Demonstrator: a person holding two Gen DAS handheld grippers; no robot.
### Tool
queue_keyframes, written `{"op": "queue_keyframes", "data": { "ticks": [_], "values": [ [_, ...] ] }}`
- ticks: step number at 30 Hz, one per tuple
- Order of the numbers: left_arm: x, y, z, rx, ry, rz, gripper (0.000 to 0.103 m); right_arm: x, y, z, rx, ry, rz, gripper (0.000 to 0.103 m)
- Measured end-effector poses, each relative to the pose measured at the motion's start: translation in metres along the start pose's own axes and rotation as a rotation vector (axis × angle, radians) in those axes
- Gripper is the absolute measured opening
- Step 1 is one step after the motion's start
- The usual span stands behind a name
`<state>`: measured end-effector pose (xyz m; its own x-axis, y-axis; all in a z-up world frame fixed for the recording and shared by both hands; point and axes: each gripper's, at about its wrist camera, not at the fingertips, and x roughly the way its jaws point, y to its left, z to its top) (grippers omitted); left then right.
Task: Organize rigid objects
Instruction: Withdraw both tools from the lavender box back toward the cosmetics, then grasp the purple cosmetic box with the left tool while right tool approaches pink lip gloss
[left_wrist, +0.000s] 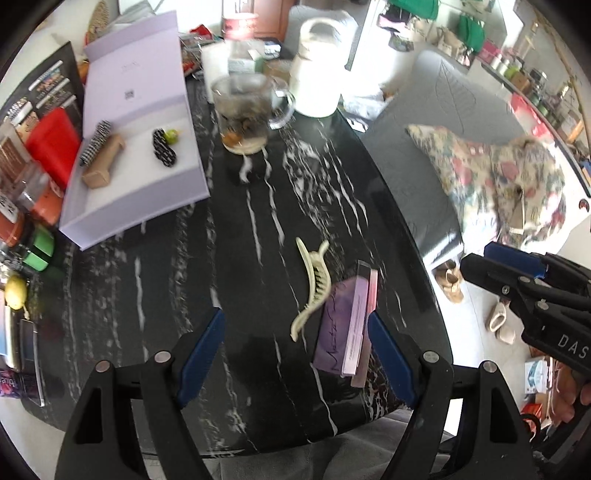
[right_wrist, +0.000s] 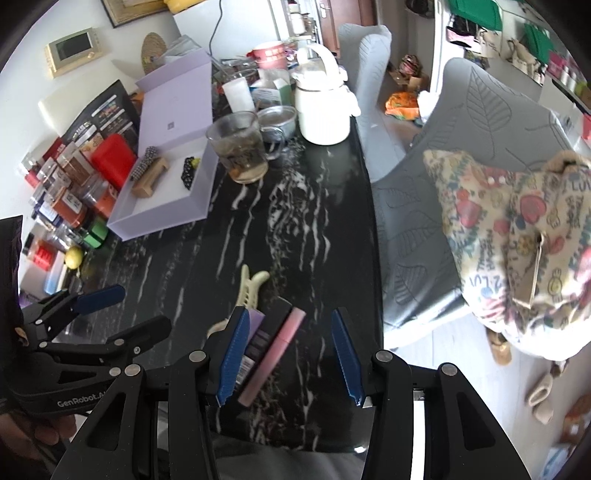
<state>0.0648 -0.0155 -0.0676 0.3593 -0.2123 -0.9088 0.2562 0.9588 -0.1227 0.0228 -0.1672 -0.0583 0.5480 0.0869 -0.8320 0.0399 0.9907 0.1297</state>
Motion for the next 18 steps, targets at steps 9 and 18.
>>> {"op": "queue_keyframes", "data": {
  "ticks": [9, 18],
  "values": [
    [0.027, -0.015, -0.015, 0.056, 0.023, -0.001, 0.079, 0.024, -0.018, -0.031, 0.04, 0.062, 0.001, 0.046],
    [0.06, -0.031, -0.017, 0.097, 0.088, -0.034, 0.079, 0.053, -0.035, -0.046, 0.119, 0.128, 0.025, 0.046]
  ]
}}
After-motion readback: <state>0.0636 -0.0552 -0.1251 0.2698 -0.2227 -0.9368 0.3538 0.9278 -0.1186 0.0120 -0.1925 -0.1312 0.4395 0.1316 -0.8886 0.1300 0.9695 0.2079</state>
